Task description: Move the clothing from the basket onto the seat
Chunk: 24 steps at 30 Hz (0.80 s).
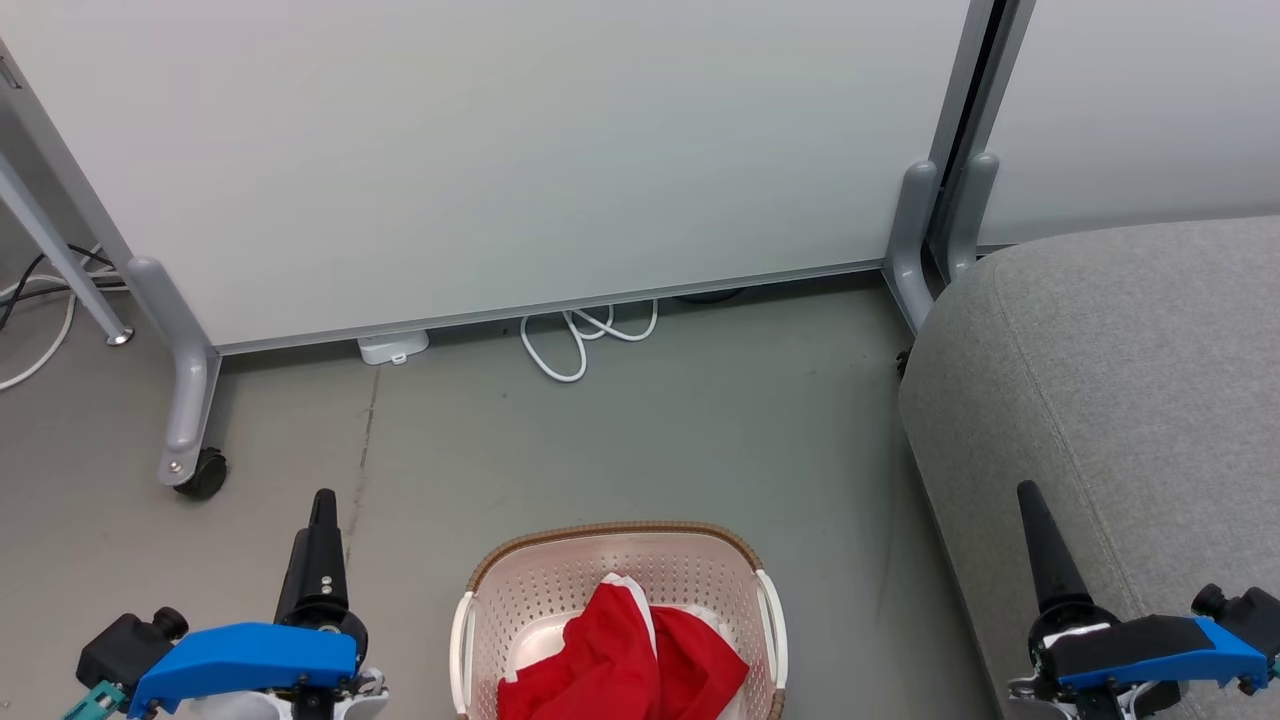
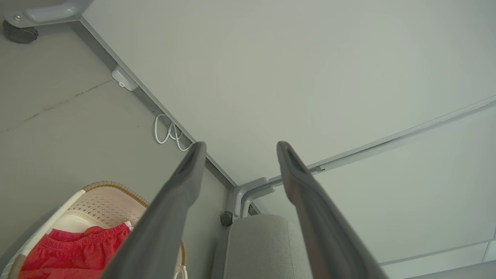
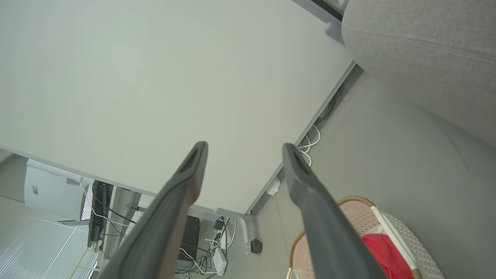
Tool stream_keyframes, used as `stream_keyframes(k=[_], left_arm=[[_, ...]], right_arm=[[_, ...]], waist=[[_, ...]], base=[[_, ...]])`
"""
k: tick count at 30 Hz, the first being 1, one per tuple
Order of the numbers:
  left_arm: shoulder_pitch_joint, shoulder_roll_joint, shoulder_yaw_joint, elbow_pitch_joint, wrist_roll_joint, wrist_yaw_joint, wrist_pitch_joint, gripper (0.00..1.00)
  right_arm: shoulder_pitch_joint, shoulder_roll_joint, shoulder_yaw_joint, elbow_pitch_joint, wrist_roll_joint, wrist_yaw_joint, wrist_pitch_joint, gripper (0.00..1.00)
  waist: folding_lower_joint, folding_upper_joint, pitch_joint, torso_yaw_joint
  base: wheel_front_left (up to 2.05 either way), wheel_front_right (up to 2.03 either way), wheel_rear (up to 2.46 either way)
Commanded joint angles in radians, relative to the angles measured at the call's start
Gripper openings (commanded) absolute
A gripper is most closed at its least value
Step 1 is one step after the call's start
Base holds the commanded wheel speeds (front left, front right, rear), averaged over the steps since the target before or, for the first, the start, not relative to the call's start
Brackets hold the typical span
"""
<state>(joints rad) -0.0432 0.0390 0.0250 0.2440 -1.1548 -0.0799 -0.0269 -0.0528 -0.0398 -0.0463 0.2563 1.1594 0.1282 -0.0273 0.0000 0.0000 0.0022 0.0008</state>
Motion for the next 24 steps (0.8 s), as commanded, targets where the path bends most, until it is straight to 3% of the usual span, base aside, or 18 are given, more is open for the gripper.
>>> stream_keyframes(k=[1, 12, 24], left_arm=[[-0.014, 0.008, -0.008, -0.02, 0.071, -0.001, -0.013, 1.0], [-0.013, 0.017, -0.044, -0.026, 0.321, 0.006, -0.051, 1.0], [-0.011, 0.025, -0.073, -0.041, 0.496, 0.001, -0.089, 1.0]], right_arm=[[-0.016, -0.006, 0.006, -0.019, -0.06, 0.002, -0.013, 1.0], [-0.015, -0.008, 0.022, -0.041, -0.247, 0.002, -0.051, 1.0], [-0.016, -0.009, 0.03, -0.053, -0.411, 0.002, -0.088, 1.0]], waist=[[0.0, 0.0, 0.0, 0.0], [0.0, 0.0, 0.0, -0.002], [0.0, 0.0, -0.001, -0.001]], base=[[0.0, 0.0, 0.0], [0.0, 0.0, 0.0], [0.0, 0.0, 0.0]])
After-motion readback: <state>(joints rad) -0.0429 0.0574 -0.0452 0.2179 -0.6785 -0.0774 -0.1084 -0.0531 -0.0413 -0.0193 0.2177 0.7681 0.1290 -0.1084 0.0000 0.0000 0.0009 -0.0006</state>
